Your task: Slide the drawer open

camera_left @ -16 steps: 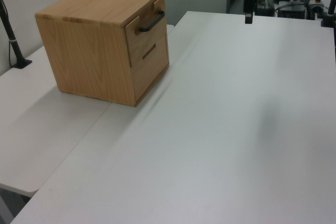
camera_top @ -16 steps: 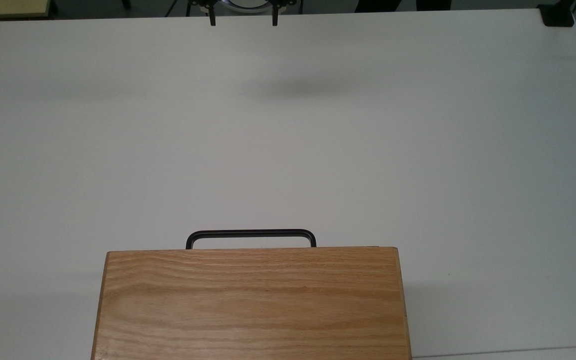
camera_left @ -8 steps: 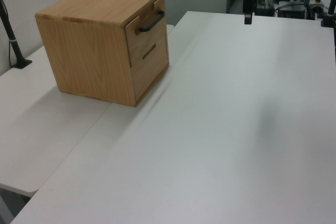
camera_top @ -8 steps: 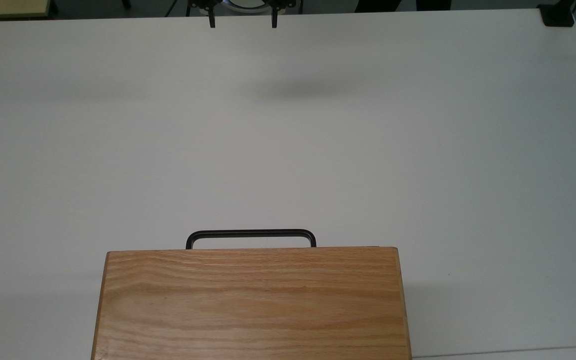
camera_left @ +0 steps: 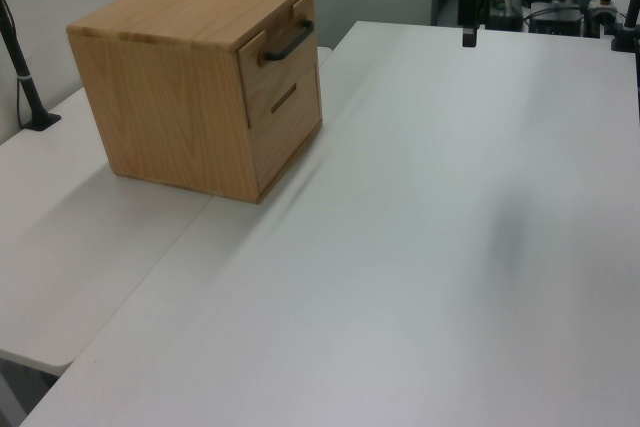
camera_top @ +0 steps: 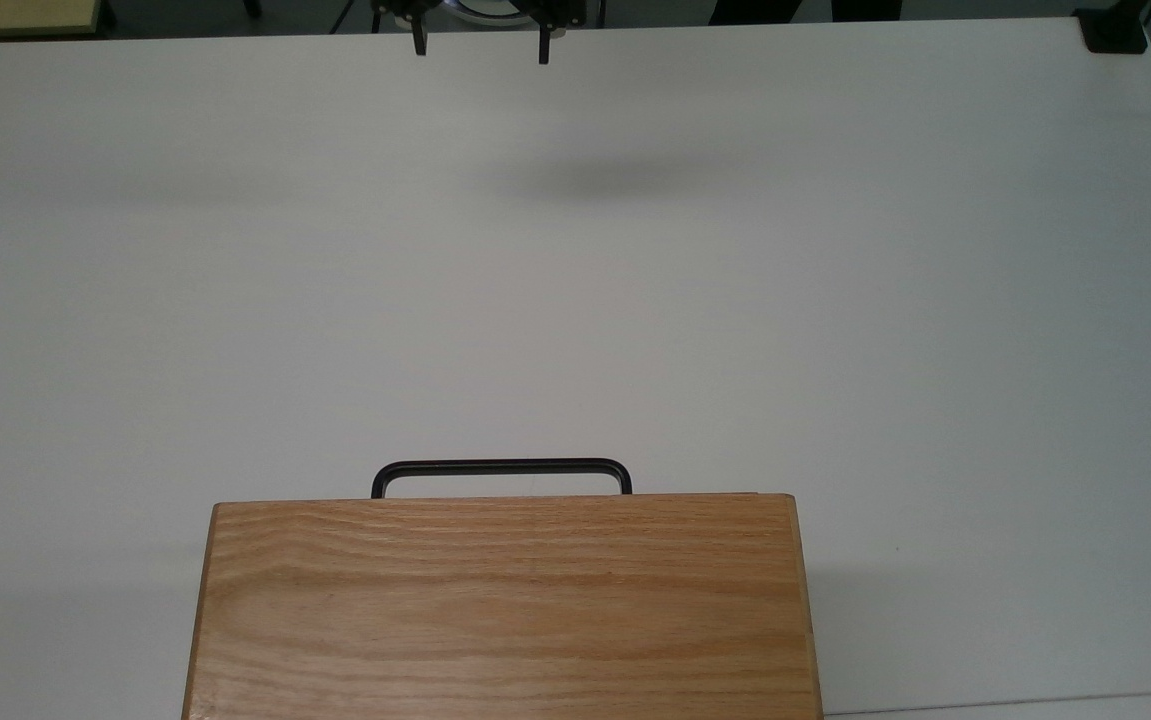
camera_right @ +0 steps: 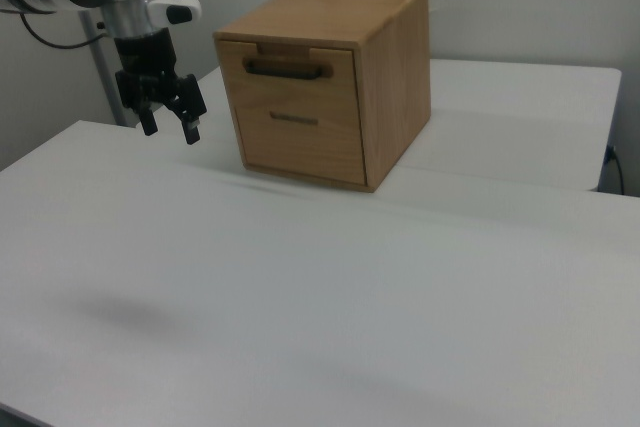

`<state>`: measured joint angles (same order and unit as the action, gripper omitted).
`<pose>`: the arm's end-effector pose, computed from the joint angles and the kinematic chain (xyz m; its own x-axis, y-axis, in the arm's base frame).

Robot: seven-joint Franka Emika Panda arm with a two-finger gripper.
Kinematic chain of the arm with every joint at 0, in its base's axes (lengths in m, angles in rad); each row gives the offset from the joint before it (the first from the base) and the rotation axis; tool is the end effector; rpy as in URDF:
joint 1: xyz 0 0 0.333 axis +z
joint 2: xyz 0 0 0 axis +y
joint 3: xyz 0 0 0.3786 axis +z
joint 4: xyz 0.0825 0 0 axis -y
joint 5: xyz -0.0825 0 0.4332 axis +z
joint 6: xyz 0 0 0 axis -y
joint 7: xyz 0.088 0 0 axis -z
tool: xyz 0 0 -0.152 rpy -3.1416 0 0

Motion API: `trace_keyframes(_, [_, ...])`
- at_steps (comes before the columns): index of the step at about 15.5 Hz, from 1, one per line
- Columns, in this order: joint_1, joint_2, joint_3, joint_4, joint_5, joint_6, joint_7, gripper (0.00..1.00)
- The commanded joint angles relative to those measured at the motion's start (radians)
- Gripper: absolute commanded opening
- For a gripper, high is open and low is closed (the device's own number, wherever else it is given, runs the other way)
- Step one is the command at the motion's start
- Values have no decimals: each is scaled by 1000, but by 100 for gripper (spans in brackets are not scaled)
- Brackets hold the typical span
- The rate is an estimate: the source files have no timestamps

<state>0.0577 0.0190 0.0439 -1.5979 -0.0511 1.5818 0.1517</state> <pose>0.6065 0.0538 0.6176 0.9984 -0.0493 -0.0271 -0.0478 -0.9973 0.0549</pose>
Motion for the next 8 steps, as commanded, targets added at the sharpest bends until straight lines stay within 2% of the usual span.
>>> trace_keyframes(1, [10, 13, -1, 32, 20, -29, 199, 100])
trace_keyframes(6, [11, 13, -1, 78, 43, -22, 627, 100])
trace_keyframes(8, [11, 13, -1, 78, 66, -20, 745, 100])
